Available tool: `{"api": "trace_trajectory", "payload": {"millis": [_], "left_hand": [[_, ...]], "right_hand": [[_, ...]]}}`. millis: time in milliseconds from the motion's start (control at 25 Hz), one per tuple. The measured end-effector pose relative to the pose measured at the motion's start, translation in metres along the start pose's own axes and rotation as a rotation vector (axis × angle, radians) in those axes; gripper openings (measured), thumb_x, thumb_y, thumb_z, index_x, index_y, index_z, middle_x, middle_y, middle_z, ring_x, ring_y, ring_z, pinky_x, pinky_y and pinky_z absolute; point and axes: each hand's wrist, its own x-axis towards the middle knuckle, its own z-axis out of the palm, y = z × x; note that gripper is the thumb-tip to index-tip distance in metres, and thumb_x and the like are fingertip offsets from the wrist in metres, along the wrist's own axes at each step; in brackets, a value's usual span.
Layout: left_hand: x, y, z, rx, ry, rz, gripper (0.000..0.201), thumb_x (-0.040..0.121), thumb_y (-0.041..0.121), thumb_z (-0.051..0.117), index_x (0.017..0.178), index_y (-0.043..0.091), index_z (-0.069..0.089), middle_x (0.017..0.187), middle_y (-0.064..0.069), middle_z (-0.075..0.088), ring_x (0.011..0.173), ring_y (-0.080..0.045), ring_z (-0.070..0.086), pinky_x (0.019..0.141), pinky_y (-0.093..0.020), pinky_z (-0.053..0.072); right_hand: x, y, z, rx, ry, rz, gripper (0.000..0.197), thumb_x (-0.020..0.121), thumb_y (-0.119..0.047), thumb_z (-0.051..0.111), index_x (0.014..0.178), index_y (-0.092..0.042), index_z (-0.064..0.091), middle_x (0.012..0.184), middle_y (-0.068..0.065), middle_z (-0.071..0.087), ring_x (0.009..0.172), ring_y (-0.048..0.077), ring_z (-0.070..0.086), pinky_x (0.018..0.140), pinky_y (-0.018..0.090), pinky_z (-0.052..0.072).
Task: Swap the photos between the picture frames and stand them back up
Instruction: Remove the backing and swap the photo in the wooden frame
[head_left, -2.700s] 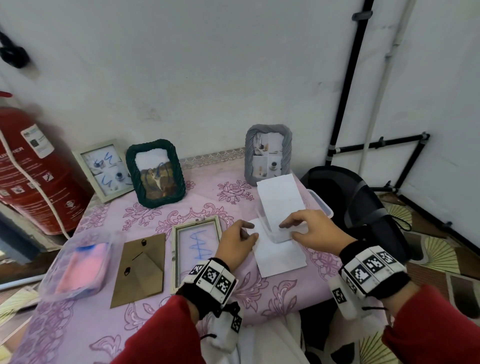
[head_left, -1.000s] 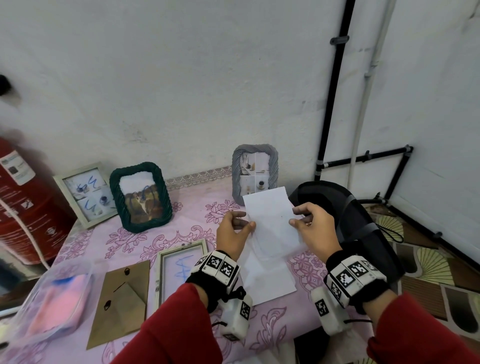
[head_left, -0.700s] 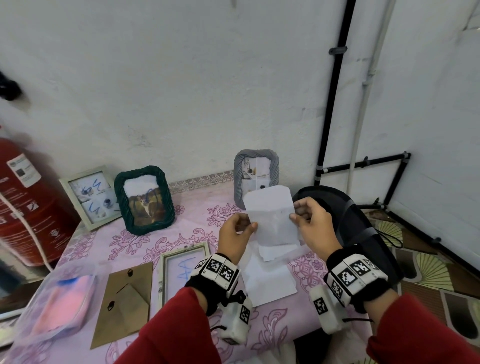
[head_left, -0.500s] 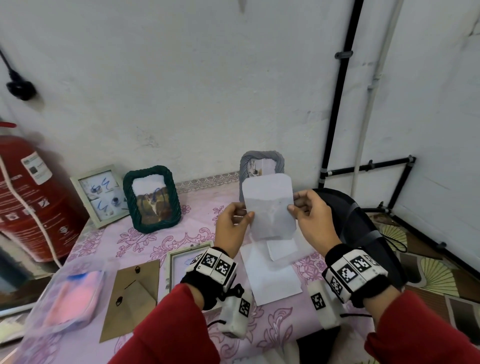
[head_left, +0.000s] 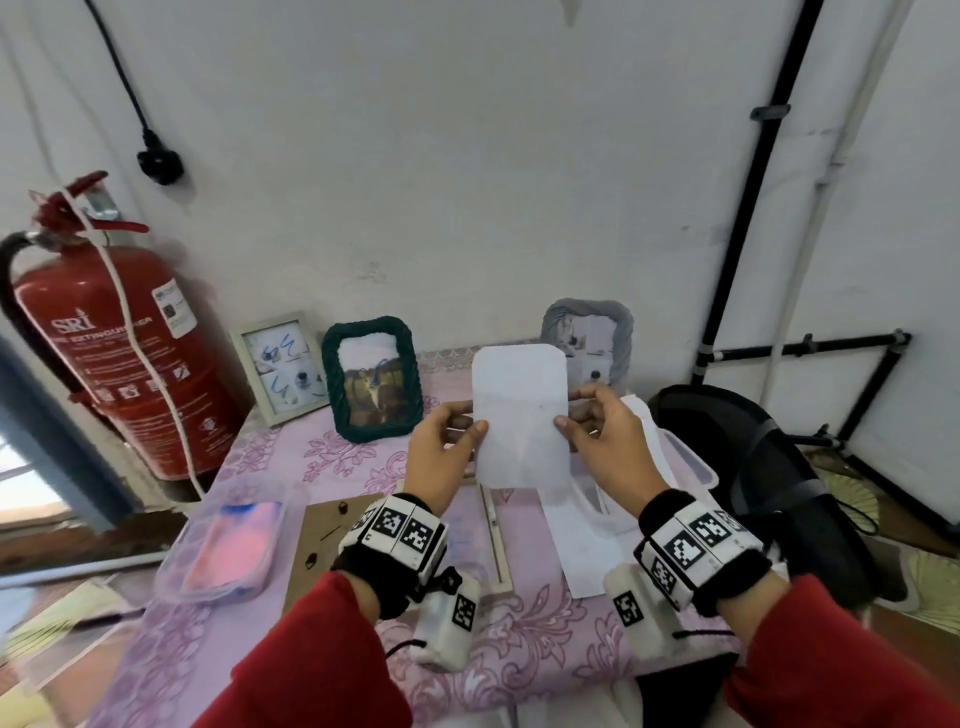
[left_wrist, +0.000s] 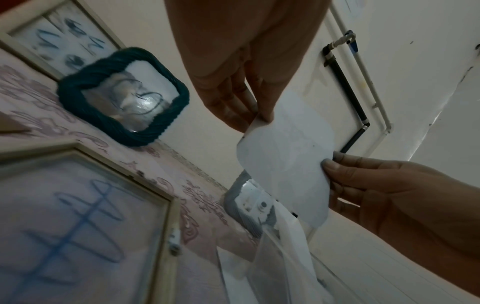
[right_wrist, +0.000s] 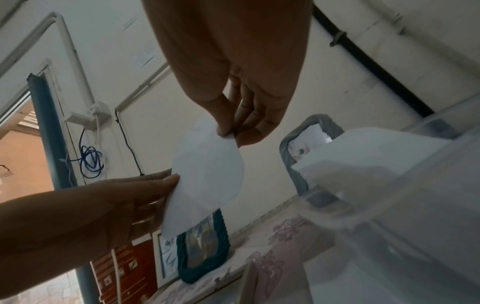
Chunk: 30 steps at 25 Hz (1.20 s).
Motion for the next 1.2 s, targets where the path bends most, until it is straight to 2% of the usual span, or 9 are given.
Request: {"api": "trace_trajectory", "payload": {"millis": [80,280,440,520,640,800,960,1080,1200], "left_hand": [[-0.004,-0.006,-0.016,0.017,0.006,-0.023,0.023,0.087,0.006,0.061,0.11,0.006,0.06,0.081,0.002,0.058,0.076,-0.015,0.056,0.063,-0.028,0.056],[-0.013,-0.019,-0.05,0.058,-0.02,-0.127,0.026,0.088,0.005,0.06,0.113,0.001,0.058,0.085,-0.005,0.057,0.079,-0.021,0.056,0.064,-0.026,0.053],[-0.026,-0.027,-0.071,0.115,-0.1,-0.201,0.032,0.084,-0.002,0.062,0.116,0.0,0.054,0.079,-0.002,0.054,0.07,-0.017,0.053,0.064,-0.024,0.052],[-0.031,-0.032,-0.079,0.124,-0.12,-0.248,0.037,0.083,-0.004,0.063,0.118,-0.001,0.052,0.079,-0.002,0.054,0.072,-0.02,0.054,0.068,-0.03,0.053],[-0.039,-0.039,-0.086,0.184,-0.165,-0.305,0.044,0.081,-0.005,0.065,0.121,0.003,0.049,0.078,-0.001,0.052,0.066,-0.014,0.053,0.062,-0.024,0.052],[-0.045,-0.048,-0.087,0.222,-0.188,-0.336,0.051,0.077,-0.008,0.067,0.123,0.006,0.047,0.077,-0.002,0.048,0.065,-0.015,0.047,0.067,-0.029,0.049],[-0.051,-0.054,-0.088,0.321,-0.212,-0.328,0.053,0.074,-0.003,0.072,0.121,0.007,0.049,0.077,0.002,0.051,0.065,-0.008,0.048,0.063,-0.015,0.047],[-0.055,-0.056,-0.089,0.46,-0.227,-0.281,0.057,0.073,0.005,0.075,0.124,0.009,0.05,0.098,-0.006,0.055,0.087,-0.014,0.052,0.082,-0.024,0.05],[-0.056,-0.058,-0.089,0.581,-0.228,-0.29,0.062,0.074,0.011,0.076,0.13,0.011,0.049,0.123,-0.011,0.045,0.114,-0.022,0.047,0.104,-0.037,0.041]], "right_hand": [[-0.004,0.002,0.013,-0.025,-0.061,0.012,0.024,0.086,-0.008,0.064,0.104,-0.018,0.053,0.084,0.014,0.063,0.077,0.025,0.059,0.077,0.043,0.055],[-0.014,0.012,0.044,-0.187,-0.274,0.063,0.048,0.082,-0.003,0.065,0.124,-0.014,0.045,0.081,-0.001,0.052,0.07,0.016,0.054,0.079,0.044,0.055],[-0.023,0.017,0.061,-0.246,-0.37,0.085,0.058,0.081,-0.003,0.067,0.132,-0.015,0.041,0.081,-0.006,0.049,0.067,0.006,0.051,0.071,0.029,0.05],[-0.028,0.02,0.066,-0.25,-0.421,0.094,0.062,0.08,-0.004,0.068,0.134,-0.015,0.039,0.081,-0.008,0.049,0.067,0.006,0.051,0.072,0.028,0.05],[-0.034,0.024,0.07,-0.282,-0.489,0.096,0.069,0.078,-0.005,0.07,0.137,-0.014,0.035,0.081,-0.013,0.048,0.067,0.005,0.049,0.071,0.024,0.045],[-0.036,0.029,0.073,-0.319,-0.528,0.094,0.075,0.074,-0.006,0.074,0.137,-0.014,0.034,0.079,-0.007,0.049,0.066,0.006,0.05,0.071,0.023,0.045],[-0.037,0.035,0.075,-0.371,-0.537,0.084,0.074,0.072,-0.009,0.076,0.134,-0.015,0.037,0.077,-0.005,0.049,0.067,0.008,0.05,0.06,0.013,0.039],[-0.038,0.04,0.075,-0.406,-0.551,0.088,0.074,0.071,-0.011,0.077,0.133,-0.016,0.037,0.076,-0.005,0.052,0.065,0.005,0.05,0.054,0.006,0.035],[-0.039,0.043,0.075,-0.435,-0.557,0.083,0.075,0.071,-0.013,0.078,0.133,-0.015,0.037,0.083,-0.003,0.053,0.068,0.001,0.049,0.056,0.007,0.035]]}}
